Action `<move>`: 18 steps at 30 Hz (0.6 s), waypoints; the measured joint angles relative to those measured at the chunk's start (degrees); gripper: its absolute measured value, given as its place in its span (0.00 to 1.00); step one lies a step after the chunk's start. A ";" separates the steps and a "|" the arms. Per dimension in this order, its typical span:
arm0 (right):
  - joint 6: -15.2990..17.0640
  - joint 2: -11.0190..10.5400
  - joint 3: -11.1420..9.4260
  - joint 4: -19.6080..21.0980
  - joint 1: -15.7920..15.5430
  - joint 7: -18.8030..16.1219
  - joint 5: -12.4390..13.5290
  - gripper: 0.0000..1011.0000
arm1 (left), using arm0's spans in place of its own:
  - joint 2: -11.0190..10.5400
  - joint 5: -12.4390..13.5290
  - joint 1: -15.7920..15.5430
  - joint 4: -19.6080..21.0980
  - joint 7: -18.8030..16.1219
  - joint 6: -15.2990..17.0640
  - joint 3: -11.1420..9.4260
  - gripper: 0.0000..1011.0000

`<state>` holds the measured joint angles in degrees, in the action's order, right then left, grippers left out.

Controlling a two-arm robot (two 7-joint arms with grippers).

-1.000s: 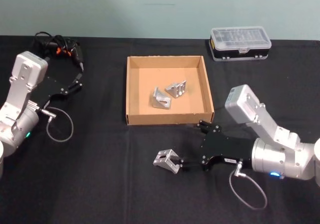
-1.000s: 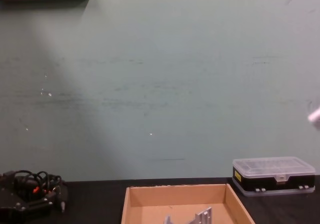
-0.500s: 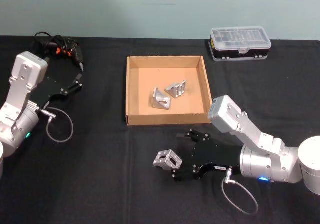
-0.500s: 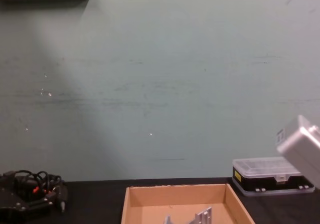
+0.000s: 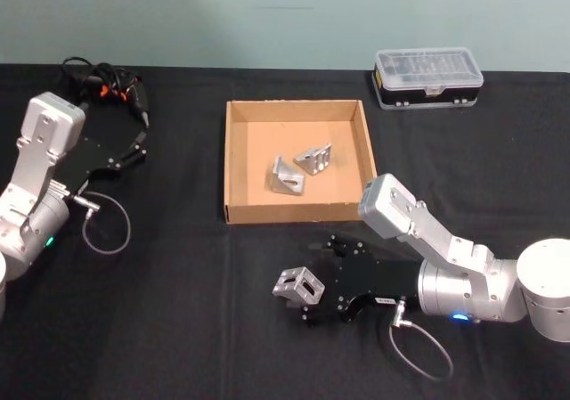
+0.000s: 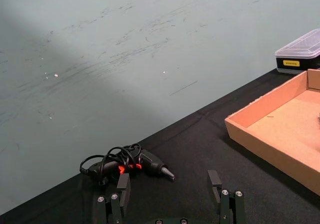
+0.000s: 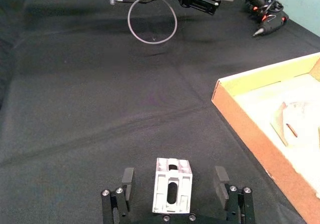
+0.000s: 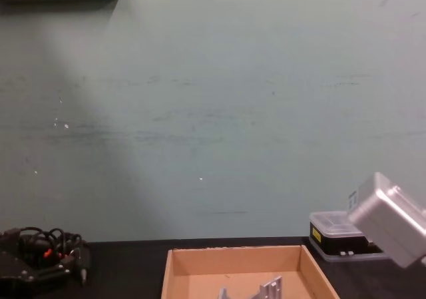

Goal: Use one hand to pick up the angle iron from the table and place it into the box.

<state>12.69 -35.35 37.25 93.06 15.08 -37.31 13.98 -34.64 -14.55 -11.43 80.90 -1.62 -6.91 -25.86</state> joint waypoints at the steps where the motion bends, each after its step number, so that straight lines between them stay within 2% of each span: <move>1: 0.00 0.10 0.08 -0.18 0.11 -0.11 0.00 0.99 | 0.00 0.00 0.00 0.00 0.00 0.00 0.00 0.99; 18: 1.42 1.73 1.45 -3.16 2.30 -1.94 1.47 0.99 | 0.00 0.00 0.00 0.00 0.00 0.00 0.00 0.99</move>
<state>14.11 -33.62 38.69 89.90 17.38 -39.25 15.45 -34.64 -14.55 -11.43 80.90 -1.62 -6.91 -25.86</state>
